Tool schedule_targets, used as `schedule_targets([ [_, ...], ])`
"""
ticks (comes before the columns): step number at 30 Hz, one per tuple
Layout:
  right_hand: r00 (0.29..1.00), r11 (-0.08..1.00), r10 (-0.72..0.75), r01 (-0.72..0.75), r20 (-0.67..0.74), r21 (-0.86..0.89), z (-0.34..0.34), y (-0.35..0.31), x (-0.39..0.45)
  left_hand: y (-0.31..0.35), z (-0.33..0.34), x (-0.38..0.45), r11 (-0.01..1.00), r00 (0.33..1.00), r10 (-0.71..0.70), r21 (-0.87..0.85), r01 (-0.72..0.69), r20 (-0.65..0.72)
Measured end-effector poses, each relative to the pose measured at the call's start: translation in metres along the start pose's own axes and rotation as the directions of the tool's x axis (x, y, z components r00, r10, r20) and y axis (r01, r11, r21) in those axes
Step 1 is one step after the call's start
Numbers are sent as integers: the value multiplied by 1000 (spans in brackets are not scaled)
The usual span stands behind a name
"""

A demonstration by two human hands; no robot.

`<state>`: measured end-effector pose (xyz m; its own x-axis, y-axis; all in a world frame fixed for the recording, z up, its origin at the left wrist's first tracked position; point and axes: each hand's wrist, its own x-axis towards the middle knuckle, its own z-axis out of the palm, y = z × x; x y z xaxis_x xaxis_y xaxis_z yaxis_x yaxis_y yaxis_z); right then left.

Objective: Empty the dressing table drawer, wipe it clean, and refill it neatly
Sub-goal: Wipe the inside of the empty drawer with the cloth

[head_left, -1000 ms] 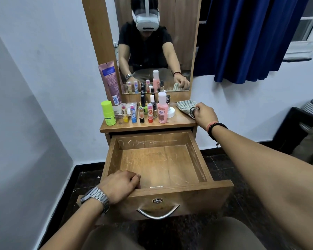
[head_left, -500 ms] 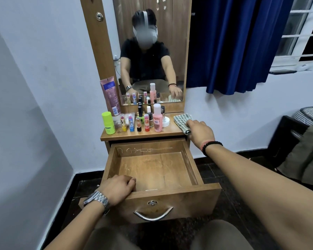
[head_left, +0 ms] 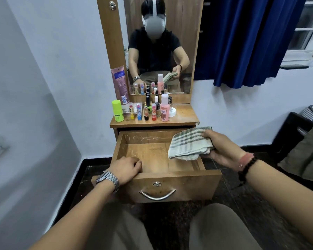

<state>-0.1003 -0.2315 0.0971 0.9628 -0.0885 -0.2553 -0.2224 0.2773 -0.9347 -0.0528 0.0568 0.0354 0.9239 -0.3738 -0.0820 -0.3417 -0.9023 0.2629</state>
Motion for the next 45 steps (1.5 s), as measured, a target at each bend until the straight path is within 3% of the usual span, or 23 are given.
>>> schedule_targets([
  [4, 974, 952, 134, -177, 181, 251, -2, 18, -20, 4, -1, -11, 1000, 998, 29, -2, -29, -62],
  [7, 967, 923, 172, -225, 189, 311, -1, 25, -20, 7, 3, -24, 999, 992, 30, -17, -32, -126],
  [10, 993, 946, 102, -114, 55, 304, 9, 26, -8, 11, 7, -36, 996, 983, 70, -34, -77, -168],
  [11, 1000, 976, 15, -12, -11, 216, 17, 27, -2, 12, 8, -39, 996, 983, 81, -27, -86, -166],
  [12, 990, 993, -114, 115, -80, 9, 24, 27, 4, 14, 9, -42, 996, 984, 85, -14, -88, -155],
  [13, 955, 928, -275, 234, -111, -291, 31, 28, 11, 15, 9, -44, 996, 987, 88, 6, -87, -134],
  [14, 913, 765, -405, 306, -53, -567, 37, 30, 19, 15, 9, -44, 996, 990, 92, 26, -90, -106],
  [15, 898, 583, -435, 333, 62, -741, 43, 32, 28, 15, 7, -45, 995, 992, 99, 38, -96, -74],
  [16, 914, 446, -373, 327, 159, -833, 50, 35, 37, 14, 5, -45, 994, 994, 104, 36, -103, -40],
  [17, 940, 365, -272, 299, 206, -882, 55, 41, 47, 12, 3, -45, 993, 994, 112, 27, -111, -10],
  [19, 973, 320, -121, 227, 199, -920, 64, 52, 65, 8, -1, -44, 992, 991, 128, 11, -129, 33],
  [21, 977, 258, -73, 212, 200, -942, 72, 60, 79, 7, -5, -44, 989, 988, 142, 17, -144, 64],
  [25, 968, -55, 70, 247, 243, -968, 78, 82, 110, 13, -9, -43, 989, 985, 135, 40, -139, 103],
  [27, 976, -135, 69, 215, 207, -967, 76, 91, 123, 16, -11, -44, 989, 986, 128, 64, -135, 103],
  [31, 974, -152, -4, 224, 228, -963, 80, 100, 141, 18, -12, -44, 985, 988, 133, 97, -141, 84],
  [36, 913, -252, 84, 406, 398, -878, 119, 107, 150, 31, -5, -46, 975, 996, 69, 209, -80, 60],
  [41, 884, -243, 195, 463, 425, -852, 158, 100, 150, 33, -6, -50, 970, 997, 55, 232, -66, 52],
  [45, 831, -187, 186, 554, 524, -811, 172, 102, 134, 33, -7, -51, 969, 997, 65, 237, -75, 48],
])
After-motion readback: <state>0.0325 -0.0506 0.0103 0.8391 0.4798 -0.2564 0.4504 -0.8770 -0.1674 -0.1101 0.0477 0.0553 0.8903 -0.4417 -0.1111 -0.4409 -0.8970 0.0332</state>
